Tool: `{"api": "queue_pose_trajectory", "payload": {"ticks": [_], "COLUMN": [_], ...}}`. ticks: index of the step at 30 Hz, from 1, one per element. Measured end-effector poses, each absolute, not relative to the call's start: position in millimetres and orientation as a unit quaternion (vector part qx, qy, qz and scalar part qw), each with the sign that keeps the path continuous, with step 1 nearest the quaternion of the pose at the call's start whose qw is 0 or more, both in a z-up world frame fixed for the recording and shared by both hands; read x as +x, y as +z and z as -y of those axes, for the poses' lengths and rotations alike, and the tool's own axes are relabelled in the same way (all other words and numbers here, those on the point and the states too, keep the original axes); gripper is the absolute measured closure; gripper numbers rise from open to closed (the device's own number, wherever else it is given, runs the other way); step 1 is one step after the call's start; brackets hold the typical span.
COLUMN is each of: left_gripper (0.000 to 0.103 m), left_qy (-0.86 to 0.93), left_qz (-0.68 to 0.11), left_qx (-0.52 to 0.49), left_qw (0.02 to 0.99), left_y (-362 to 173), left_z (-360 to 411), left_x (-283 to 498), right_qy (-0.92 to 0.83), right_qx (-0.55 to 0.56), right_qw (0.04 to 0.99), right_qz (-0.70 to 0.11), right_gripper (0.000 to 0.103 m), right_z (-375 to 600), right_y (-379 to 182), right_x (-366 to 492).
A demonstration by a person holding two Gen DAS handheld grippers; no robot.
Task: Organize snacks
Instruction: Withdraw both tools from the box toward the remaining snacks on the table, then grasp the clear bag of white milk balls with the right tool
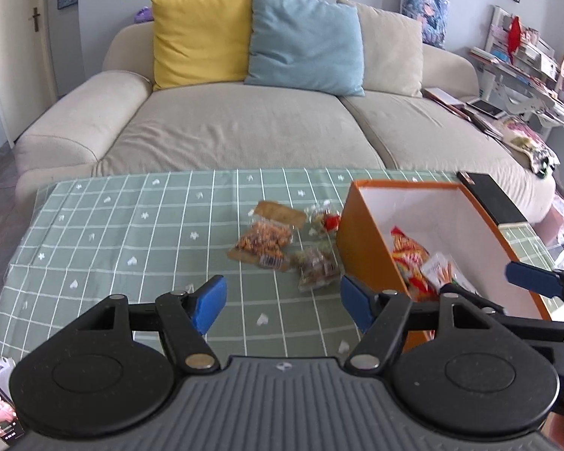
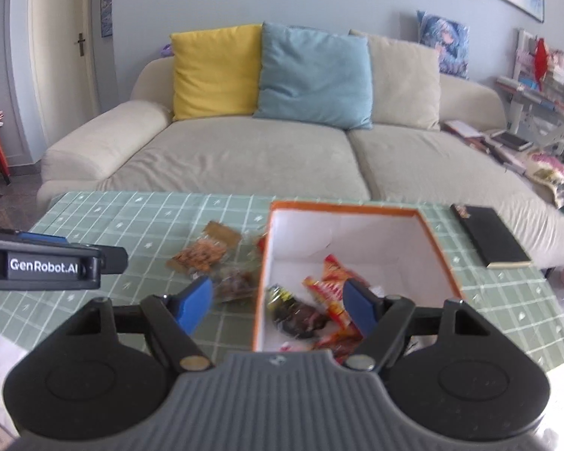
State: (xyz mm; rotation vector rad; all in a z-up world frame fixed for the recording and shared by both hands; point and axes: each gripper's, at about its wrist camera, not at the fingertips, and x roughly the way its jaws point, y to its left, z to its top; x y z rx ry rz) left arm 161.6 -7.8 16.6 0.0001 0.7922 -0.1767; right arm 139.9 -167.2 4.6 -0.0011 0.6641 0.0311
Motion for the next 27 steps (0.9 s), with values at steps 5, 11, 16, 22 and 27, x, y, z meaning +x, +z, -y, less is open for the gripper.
{"api": "queue_pose_trajectory", "payload": {"ticks": [5,11,16,22,27], "left_gripper": [0.023,0.023,0.023,0.023,0.023], "left_qy": [-0.097,-0.089,-0.084,-0.083,-0.078], "left_qz": [-0.405,-0.443,-0.482,-0.521,-0.538], "left_qx": [-0.008,-0.012,-0.033,-0.047,-0.054], "left_qw": [0.909,0.892,0.872,0.848,0.838], "left_y": [4,-17,-37,-58,-71], "left_z": [-11,-27,-41,-51,-56], "left_x": [151,145,142,143,145], "right_qy": [0.045,0.102,0.12,0.127,0.13], "right_qx": [-0.017,-0.043,-0.054,-0.053,-0.057], "right_qw": [0.936,0.905,0.875,0.841,0.828], "right_qz": [-0.349,-0.41,-0.466,-0.524,-0.542], "right_gripper": [0.029,0.029,0.029,0.029,0.029], "right_z": [147,116,98,87,81], "right_y": [-5,-21,-41,-71,-86], "right_x": [130,128,133,138,144]}}
